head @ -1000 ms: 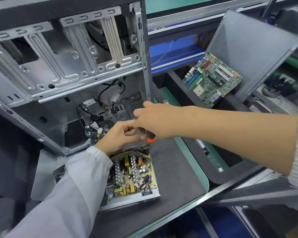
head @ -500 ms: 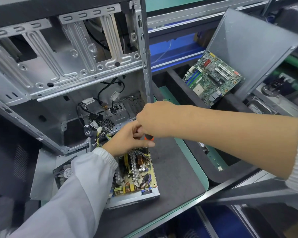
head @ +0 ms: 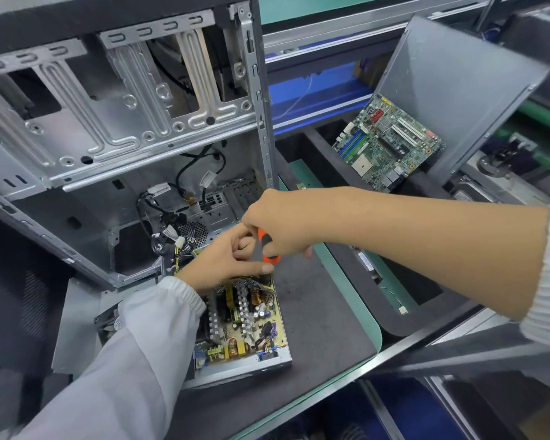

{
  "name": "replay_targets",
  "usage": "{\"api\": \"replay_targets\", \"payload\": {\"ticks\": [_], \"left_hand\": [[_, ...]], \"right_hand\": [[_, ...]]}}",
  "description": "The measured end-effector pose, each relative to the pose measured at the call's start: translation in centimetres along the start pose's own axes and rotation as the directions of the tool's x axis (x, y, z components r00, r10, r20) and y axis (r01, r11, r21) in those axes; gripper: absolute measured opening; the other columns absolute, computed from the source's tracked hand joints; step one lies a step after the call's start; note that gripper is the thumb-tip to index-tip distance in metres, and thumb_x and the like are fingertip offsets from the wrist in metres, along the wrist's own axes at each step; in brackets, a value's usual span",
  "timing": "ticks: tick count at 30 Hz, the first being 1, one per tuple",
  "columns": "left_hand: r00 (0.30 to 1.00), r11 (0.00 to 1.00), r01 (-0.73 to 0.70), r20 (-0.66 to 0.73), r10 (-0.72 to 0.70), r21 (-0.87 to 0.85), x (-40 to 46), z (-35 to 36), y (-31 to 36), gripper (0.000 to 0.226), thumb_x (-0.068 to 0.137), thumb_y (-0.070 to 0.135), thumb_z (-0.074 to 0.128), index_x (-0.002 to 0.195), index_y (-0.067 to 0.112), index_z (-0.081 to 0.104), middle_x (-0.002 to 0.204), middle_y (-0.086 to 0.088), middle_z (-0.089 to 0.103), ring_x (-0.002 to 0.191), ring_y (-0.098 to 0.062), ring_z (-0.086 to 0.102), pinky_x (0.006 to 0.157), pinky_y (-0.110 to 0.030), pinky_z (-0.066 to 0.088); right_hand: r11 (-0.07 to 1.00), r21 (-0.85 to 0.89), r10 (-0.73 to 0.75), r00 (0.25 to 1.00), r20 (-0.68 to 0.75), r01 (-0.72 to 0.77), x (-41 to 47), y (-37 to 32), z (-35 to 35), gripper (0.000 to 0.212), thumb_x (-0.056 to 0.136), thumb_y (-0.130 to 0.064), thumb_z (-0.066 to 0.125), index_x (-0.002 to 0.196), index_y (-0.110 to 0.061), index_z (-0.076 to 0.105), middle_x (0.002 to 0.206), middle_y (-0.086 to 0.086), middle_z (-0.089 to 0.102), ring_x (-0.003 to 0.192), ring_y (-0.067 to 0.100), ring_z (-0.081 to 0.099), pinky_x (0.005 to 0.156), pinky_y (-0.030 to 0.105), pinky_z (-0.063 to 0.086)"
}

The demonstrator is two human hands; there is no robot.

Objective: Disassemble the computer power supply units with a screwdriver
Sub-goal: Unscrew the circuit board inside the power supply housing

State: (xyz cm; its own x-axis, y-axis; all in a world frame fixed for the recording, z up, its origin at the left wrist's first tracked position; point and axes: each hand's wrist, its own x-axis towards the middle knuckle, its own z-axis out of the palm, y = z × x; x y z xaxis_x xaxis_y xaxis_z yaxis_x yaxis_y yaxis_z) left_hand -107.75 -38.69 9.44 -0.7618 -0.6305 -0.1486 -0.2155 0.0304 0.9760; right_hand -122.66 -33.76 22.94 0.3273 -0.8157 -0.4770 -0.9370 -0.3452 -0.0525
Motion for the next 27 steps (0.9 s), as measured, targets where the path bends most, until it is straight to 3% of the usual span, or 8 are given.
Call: {"api": "replay_targets", "payload": {"ticks": [2, 4, 7, 10, 14, 17, 23, 27], "left_hand": [[0.998, 0.999, -0.033, -0.053, 0.032, -0.015, -0.4, -0.5, -0.2, 0.027, 0.082, 0.012, 0.075, 0.103, 0.008, 0.058, 0.061, 0.003, 0.02, 0.052, -0.01, 0.018, 0.057, -0.026, 0.014], [0.993, 0.999, -0.044, -0.113, 0.041, -0.018, -0.5, -0.7, -0.1, 0.013, 0.084, 0.013, 0.064, 0.094, 0.021, 0.066, 0.059, 0.004, 0.026, 0.049, -0.008, 0.021, 0.048, -0.017, 0.018], [0.976, 0.999, -0.002, -0.216, -0.006, -0.038, -0.4, -0.7, 0.0, 0.014, 0.086, 0.015, 0.056, 0.084, 0.021, 0.069, 0.06, -0.005, 0.029, 0.05, -0.009, 0.023, 0.047, -0.02, 0.015], [0.954, 0.996, 0.043, -0.294, -0.064, -0.079, -0.1, -0.6, -0.1, 0.03, 0.1, 0.019, 0.048, 0.078, 0.014, 0.068, 0.051, 0.007, 0.032, 0.042, -0.006, 0.024, 0.04, -0.015, 0.02], [0.916, 0.972, 0.147, -0.345, -0.203, -0.181, -0.3, -0.6, 0.3, 0.051, 0.105, 0.036, 0.038, 0.081, 0.002, 0.067, 0.049, 0.003, 0.042, 0.034, -0.005, 0.024, 0.034, -0.013, 0.021], [0.853, 0.935, 0.212, -0.412, -0.319, -0.286, -1.0, -0.2, 1.1, 0.067, 0.103, 0.048, 0.03, 0.077, -0.001, 0.067, 0.044, 0.0, 0.045, 0.029, -0.006, 0.025, 0.033, -0.012, 0.02], [0.848, 0.731, 0.19, -0.265, -0.459, -0.656, -4.3, 0.2, 3.0, 0.091, 0.094, 0.069, 0.014, 0.084, -0.006, 0.064, 0.05, -0.005, 0.043, 0.033, -0.008, 0.023, 0.032, -0.013, 0.017], [0.87, 0.536, 0.008, -0.258, -0.419, -0.844, -6.7, 0.3, 4.2, 0.061, 0.102, 0.05, 0.027, 0.083, 0.0, 0.057, 0.057, -0.002, 0.035, 0.036, -0.005, 0.022, 0.032, -0.015, 0.016]], "right_hand": [[0.999, 0.041, 0.012, 1.0, -0.001, -0.012, -0.4, 0.5, -0.7, 0.012, 0.092, -0.015, 0.054, 0.101, -0.008, 0.052, 0.078, 0.015, 0.069, 0.051, 0.021, 0.069, 0.053, 0.027, 0.052], [0.995, 0.091, 0.04, 0.999, 0.018, -0.042, -0.8, 0.9, -1.5, 0.016, 0.092, -0.017, 0.055, 0.102, -0.005, 0.055, 0.069, 0.013, 0.07, 0.053, 0.023, 0.07, 0.058, 0.029, 0.056], [0.979, 0.187, 0.068, 0.997, 0.039, -0.074, -1.2, 1.1, -2.4, 0.023, 0.092, -0.022, 0.056, 0.104, -0.002, 0.061, 0.068, 0.014, 0.071, 0.05, 0.021, 0.069, 0.051, 0.024, 0.054], [0.965, 0.244, 0.085, 0.995, 0.046, -0.094, -1.7, 1.3, -3.1, 0.024, 0.092, -0.023, 0.058, 0.103, -0.002, 0.061, 0.07, 0.014, 0.072, 0.05, 0.021, 0.069, 0.053, 0.024, 0.055], [0.919, 0.379, 0.124, 0.992, -0.015, -0.109, -2.9, 2.3, -5.3, 0.022, 0.088, -0.022, 0.059, 0.095, -0.002, 0.064, 0.063, 0.011, 0.071, 0.051, 0.021, 0.07, 0.064, 0.031, 0.059], [0.844, 0.53, 0.162, 0.98, -0.112, -0.079, -3.6, 3.1, -7.1, 0.025, 0.085, -0.023, 0.062, 0.094, 0.001, 0.065, 0.066, 0.013, 0.072, 0.056, 0.024, 0.071, 0.055, 0.03, 0.059], [0.659, 0.752, 0.217, 0.95, -0.226, 0.029, -3.5, 2.9, -8.1, 0.027, 0.087, -0.025, 0.065, 0.089, 0.002, 0.065, 0.067, 0.017, 0.071, 0.048, 0.022, 0.065, 0.044, 0.024, 0.051], [0.526, 0.847, 0.208, 0.954, -0.215, 0.076, -3.6, 2.0, -6.3, 0.024, 0.089, -0.025, 0.065, 0.084, -0.002, 0.066, 0.066, 0.018, 0.07, 0.047, 0.023, 0.06, 0.044, 0.025, 0.05]]}}
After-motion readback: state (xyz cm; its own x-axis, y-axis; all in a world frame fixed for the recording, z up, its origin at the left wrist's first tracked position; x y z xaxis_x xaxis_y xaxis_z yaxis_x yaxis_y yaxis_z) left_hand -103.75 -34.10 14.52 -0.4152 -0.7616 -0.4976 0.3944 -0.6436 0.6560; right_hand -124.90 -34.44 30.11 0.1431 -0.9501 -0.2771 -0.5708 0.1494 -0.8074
